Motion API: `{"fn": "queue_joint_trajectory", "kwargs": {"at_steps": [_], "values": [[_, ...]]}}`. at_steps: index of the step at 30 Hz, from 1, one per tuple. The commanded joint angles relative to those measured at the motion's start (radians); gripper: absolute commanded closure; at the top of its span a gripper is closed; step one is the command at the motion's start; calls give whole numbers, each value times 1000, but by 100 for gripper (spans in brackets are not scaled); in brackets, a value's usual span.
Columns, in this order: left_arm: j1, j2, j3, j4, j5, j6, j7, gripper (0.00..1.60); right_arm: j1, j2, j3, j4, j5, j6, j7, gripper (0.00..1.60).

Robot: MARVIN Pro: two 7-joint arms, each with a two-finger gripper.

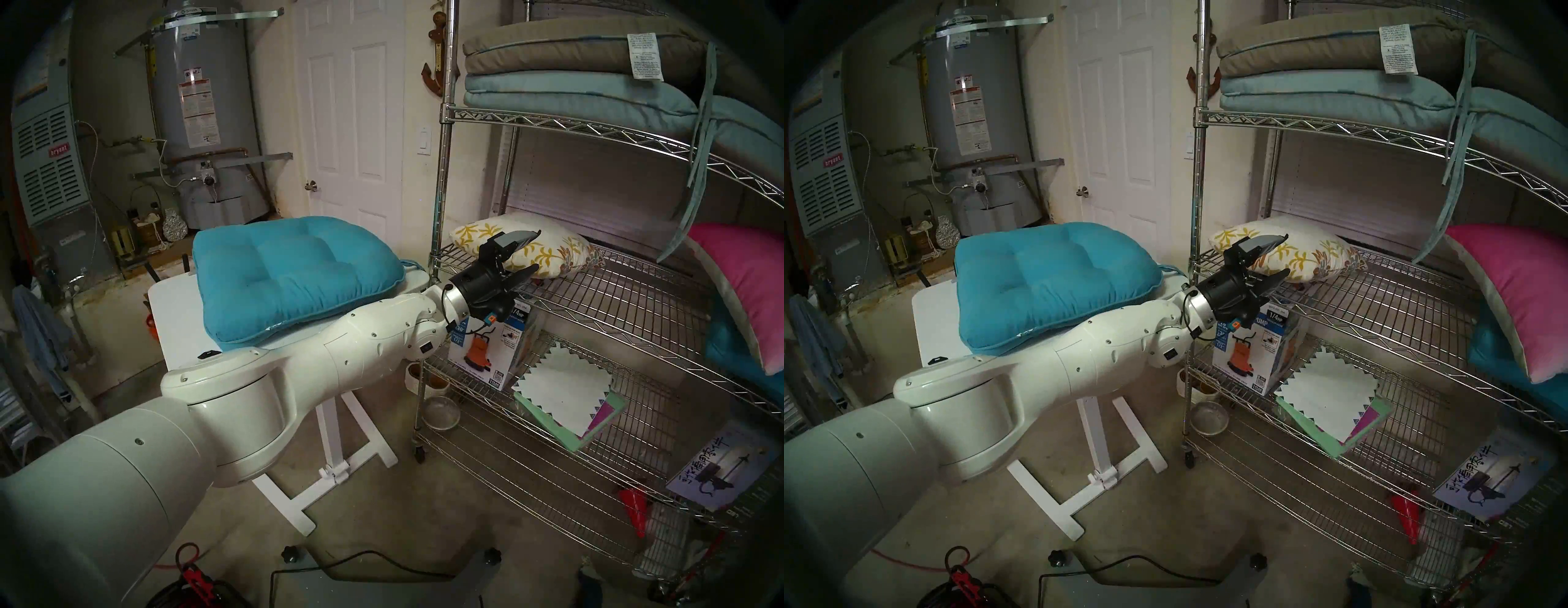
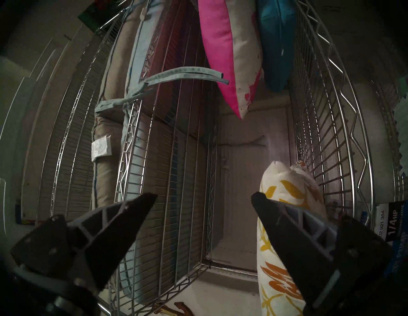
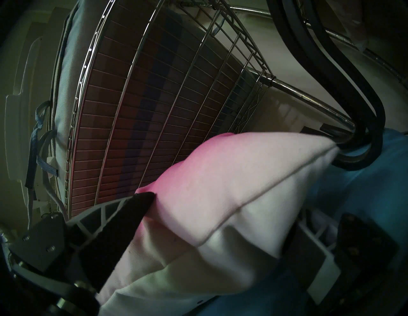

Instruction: Put cushion on the shelf

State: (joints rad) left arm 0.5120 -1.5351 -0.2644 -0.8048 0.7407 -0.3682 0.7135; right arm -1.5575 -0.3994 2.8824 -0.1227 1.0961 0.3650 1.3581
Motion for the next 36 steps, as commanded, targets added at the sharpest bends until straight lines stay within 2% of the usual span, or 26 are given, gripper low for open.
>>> {"fn": "queue_joint_trajectory", "kwargs": {"at_steps": [1, 20, 36], "values": [[11, 50, -19, -99, -3, 23, 27, 0, -7, -21, -3, 11, 0, 3, -2, 0], [69, 166, -36, -304, -3, 114, 17, 0, -7, -21, -3, 11, 0, 3, -2, 0], [101, 239, -44, -445, -16, 203, -42, 0, -8, -22, -3, 11, 0, 4, -2, 0]]}}
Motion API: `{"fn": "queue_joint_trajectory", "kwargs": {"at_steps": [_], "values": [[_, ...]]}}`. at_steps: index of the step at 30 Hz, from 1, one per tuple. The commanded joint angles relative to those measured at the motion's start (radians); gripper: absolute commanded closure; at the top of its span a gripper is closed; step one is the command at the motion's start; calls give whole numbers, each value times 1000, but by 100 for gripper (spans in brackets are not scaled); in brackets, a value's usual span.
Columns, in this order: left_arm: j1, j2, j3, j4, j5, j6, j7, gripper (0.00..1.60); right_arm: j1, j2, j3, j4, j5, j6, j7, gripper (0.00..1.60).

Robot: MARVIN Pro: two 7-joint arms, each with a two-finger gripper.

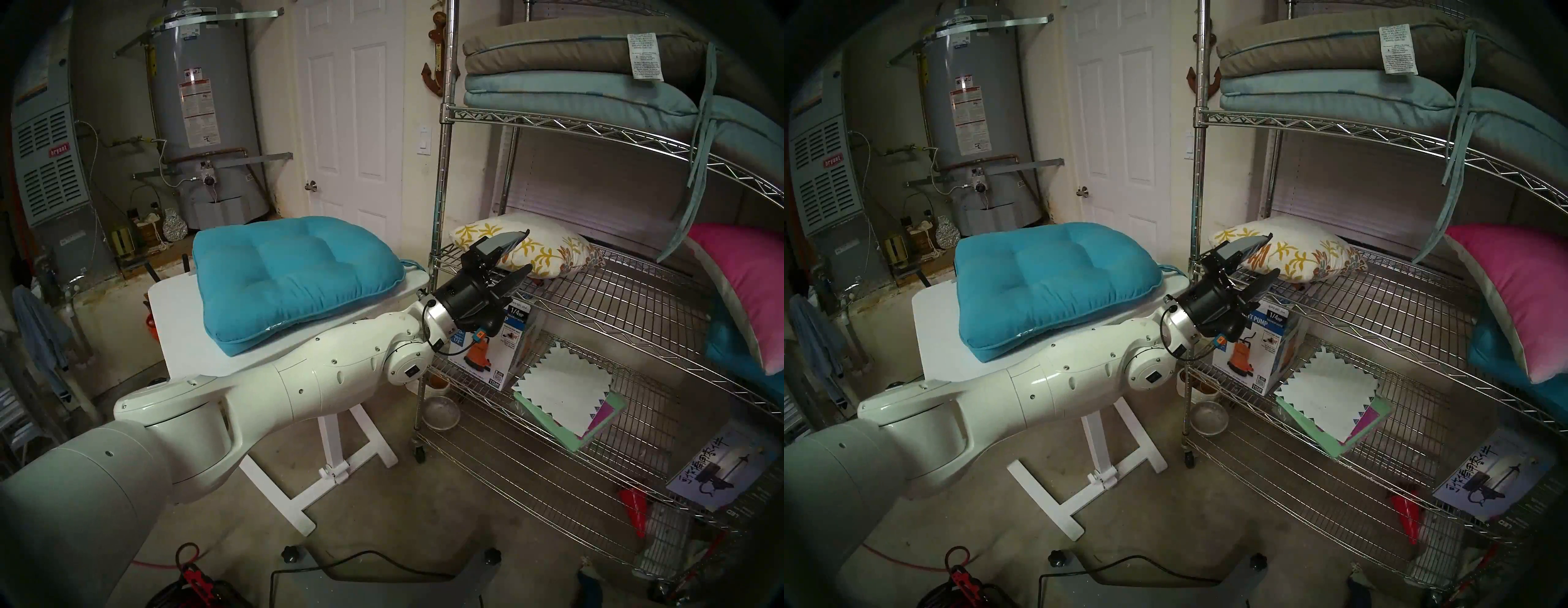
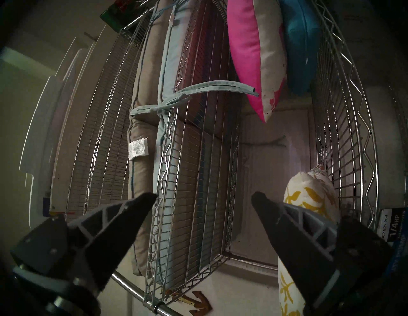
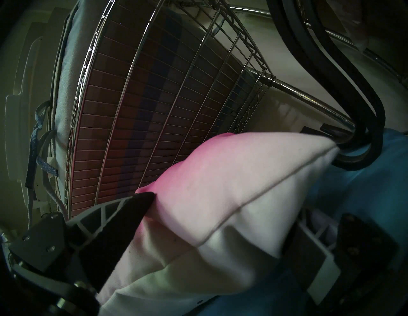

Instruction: Put cushion on the shelf

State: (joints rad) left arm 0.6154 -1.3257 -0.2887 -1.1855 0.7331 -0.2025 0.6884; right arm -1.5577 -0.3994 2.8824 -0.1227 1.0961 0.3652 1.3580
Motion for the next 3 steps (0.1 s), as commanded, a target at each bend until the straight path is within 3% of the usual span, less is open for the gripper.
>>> {"fn": "queue_joint_trajectory", "kwargs": {"at_steps": [1, 3], "values": [[-2, 33, -20, -71, -9, 41, -22, 0, -8, -22, -3, 11, 0, 4, -2, 0], [1, 41, -21, -87, -12, 52, -34, 0, -8, -22, -3, 11, 0, 4, -2, 0]]}}
